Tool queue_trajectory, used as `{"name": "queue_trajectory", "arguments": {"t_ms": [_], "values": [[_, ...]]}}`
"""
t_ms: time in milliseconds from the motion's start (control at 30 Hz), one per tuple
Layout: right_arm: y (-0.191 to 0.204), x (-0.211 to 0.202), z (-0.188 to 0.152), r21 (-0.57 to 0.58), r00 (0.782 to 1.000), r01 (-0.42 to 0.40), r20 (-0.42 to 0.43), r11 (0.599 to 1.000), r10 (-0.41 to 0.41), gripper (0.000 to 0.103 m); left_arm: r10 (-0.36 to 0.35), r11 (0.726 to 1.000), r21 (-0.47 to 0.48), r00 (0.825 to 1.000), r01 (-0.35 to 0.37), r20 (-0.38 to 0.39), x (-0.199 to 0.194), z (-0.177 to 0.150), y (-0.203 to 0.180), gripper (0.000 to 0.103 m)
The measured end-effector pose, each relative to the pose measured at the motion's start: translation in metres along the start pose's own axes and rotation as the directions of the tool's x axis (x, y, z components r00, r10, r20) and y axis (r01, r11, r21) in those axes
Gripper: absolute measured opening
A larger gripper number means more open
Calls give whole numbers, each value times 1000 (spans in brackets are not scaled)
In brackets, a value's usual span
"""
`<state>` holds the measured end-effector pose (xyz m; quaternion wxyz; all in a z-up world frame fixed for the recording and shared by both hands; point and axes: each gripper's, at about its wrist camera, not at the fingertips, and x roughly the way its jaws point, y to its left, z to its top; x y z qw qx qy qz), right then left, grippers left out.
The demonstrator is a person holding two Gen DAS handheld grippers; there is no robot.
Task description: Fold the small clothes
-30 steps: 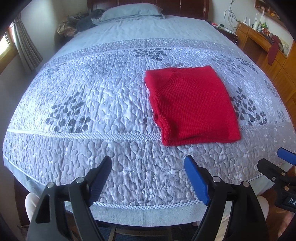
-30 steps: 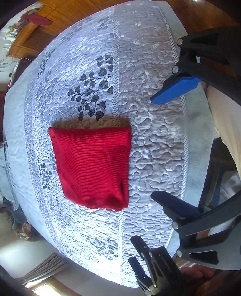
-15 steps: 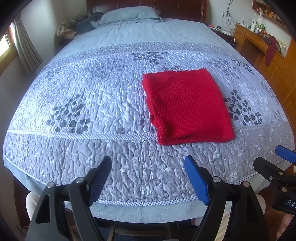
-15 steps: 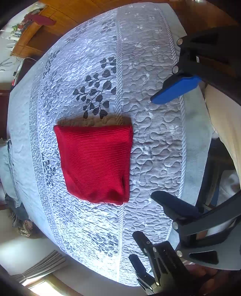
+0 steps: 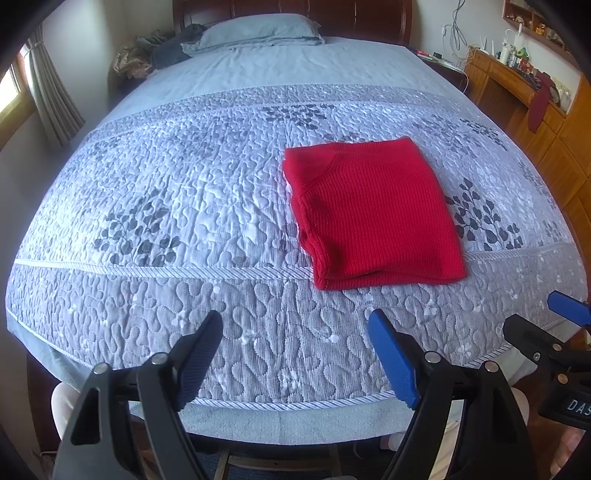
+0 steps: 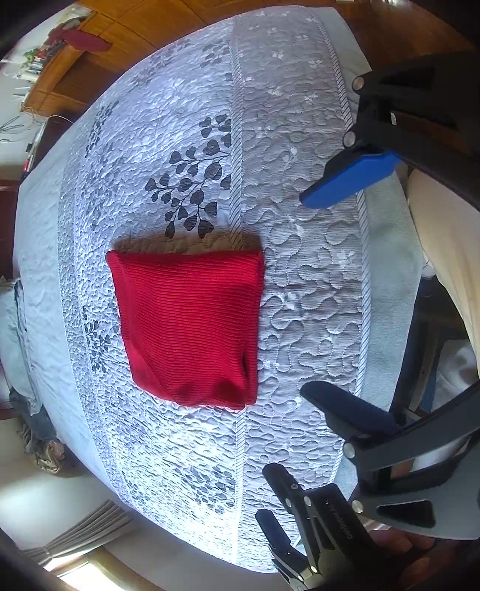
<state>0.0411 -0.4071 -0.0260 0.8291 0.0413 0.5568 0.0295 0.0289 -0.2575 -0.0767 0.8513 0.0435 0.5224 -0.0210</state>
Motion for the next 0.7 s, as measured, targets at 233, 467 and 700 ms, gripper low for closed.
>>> {"name": "queue_trajectory", "arguments": {"t_ms": [233,467,700], "values": [[-4,2,0,8,1000,-1,-3,1000,1,94,-2,1000,3,1000,2,1,0,0,0,81],[-5,5,0,13,1000,-3,-7,1000,3,94,-6,1000,5,1000,6,-2,2,0,0,82],[-8,9,-1,23,1000,-5,-11,1000,5,94,0,1000,8,1000,0,-2,3,-1,-2,83]]}}
